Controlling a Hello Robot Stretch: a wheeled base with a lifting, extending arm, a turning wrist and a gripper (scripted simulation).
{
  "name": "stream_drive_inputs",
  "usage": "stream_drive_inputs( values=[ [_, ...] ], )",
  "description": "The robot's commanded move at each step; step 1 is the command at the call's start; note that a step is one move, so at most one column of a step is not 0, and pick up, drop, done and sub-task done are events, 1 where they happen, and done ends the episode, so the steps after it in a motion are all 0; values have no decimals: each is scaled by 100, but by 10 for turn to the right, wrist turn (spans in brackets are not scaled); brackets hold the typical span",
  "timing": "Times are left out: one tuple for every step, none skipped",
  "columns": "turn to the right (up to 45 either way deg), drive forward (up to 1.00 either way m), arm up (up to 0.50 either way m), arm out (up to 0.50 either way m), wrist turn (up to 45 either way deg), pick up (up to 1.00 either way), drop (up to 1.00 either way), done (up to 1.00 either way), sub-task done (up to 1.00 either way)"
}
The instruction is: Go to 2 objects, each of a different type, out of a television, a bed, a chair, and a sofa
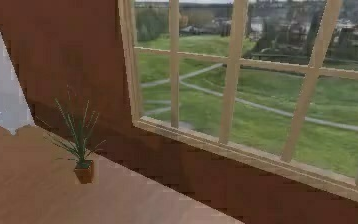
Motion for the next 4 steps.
stream_drive_inputs(
  values=[
    [-450, 0, 0, 0, 0, 0, 0, 0, 0],
    [-150, 0, 0, 0, 0, 0, 0, 0, 0],
    [0, 20, 0, 0, 0, 0, 0, 0, 0],
    [-450, 0, 0, 0, 0, 0, 0, 0, 0]
  ],
)
